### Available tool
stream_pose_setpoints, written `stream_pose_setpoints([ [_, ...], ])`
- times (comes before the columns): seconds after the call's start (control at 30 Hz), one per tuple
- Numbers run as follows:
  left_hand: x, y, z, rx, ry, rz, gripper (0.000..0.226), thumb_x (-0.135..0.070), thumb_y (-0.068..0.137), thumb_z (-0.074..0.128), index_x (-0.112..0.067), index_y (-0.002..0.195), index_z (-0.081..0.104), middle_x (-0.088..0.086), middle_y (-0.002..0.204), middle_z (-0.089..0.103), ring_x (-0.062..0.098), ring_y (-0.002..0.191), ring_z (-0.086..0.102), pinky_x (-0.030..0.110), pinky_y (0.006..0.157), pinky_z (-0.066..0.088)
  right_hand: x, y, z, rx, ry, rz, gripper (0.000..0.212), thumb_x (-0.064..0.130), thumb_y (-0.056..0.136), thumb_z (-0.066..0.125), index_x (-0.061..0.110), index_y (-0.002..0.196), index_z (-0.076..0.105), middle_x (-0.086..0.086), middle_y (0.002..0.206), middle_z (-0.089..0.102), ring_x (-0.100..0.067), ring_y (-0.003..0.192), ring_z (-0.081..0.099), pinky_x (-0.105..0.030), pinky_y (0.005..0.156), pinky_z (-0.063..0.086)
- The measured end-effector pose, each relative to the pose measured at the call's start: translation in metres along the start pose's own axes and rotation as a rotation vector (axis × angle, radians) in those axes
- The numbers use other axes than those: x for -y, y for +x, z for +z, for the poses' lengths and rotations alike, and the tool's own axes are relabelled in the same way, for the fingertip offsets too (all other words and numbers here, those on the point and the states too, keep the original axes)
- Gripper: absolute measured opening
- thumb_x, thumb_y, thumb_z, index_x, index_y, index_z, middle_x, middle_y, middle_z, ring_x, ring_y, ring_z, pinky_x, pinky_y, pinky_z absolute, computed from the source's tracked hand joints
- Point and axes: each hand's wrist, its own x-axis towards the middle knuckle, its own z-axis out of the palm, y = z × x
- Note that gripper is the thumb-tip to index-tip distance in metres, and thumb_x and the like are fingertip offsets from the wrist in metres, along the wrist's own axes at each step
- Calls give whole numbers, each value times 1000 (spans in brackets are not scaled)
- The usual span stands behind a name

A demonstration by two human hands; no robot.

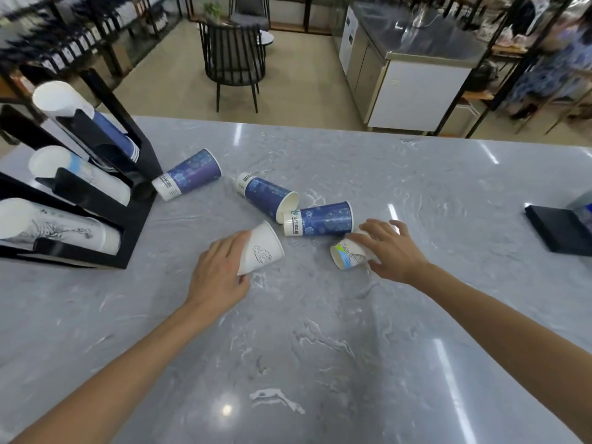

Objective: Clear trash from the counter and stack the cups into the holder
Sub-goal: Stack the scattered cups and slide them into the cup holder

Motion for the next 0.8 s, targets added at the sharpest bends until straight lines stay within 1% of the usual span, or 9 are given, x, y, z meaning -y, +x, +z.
stream_pose_setpoints([
  [0.07,-3,-4,0,25,7,37,85,-13,65,78,-13,143,45,5,143,55,33,118,56,42,89,50,5,-4,-4,-21,17,9,83,30,76,77,37,150,40,-4,147,45,-27,143,38,-57,113,25],
  [0.13,-6,-9,-1,38,1,63,85,-14,66,76,-16,145,44,2,145,53,29,123,54,39,91,48,13,-8,-10,-98,74,-3,84,32,73,78,37,149,44,-6,142,50,-31,134,47,-58,109,33],
  [0.23,-12,-15,-3,38,-6,105,83,-16,69,75,-18,146,44,-1,147,51,25,125,53,36,90,47,29,-12,-22,-229,141,-63,84,37,71,79,35,148,47,-9,136,54,-33,124,54,-54,103,42],
  [0.37,-24,-20,-7,33,-12,176,83,-15,68,75,-18,145,46,-1,148,52,23,124,55,36,93,50,56,-16,-37,-331,169,-161,82,39,71,80,30,147,50,-11,130,57,-33,114,58,-46,99,46],
  [0.43,-29,-22,-9,31,-20,201,83,-15,67,74,-19,145,45,-3,148,51,22,125,55,37,93,51,68,-17,-41,-339,162,-200,82,39,72,80,29,147,50,-11,131,57,-34,114,58,-45,98,47],
  [0.5,-32,-24,-11,23,-27,224,83,-16,68,73,-20,146,45,-4,149,50,20,126,54,37,93,52,77,-17,-44,-333,158,-231,85,39,72,81,27,149,48,-11,135,56,-34,118,56,-45,98,49],
  [0.63,-36,-28,-14,7,-31,238,82,-14,68,73,-20,145,46,-3,147,51,20,125,55,35,95,50,93,-15,-45,-313,239,-267,86,39,75,79,19,150,42,-9,137,54,-33,117,56,-46,94,52],
  [0.73,-35,-31,-15,3,-25,232,79,-14,68,71,-22,143,49,-3,144,52,20,124,55,34,99,47,103,-13,-43,-279,306,-314,88,37,77,79,18,152,36,-6,145,47,-29,126,50,-43,93,54],
  [0.8,-33,-34,-16,4,-20,229,78,-14,68,70,-24,142,50,-4,143,53,19,124,55,33,100,47,109,-13,-41,-235,347,-352,94,36,78,81,21,154,28,-6,153,37,-28,134,44,-40,92,54],
])
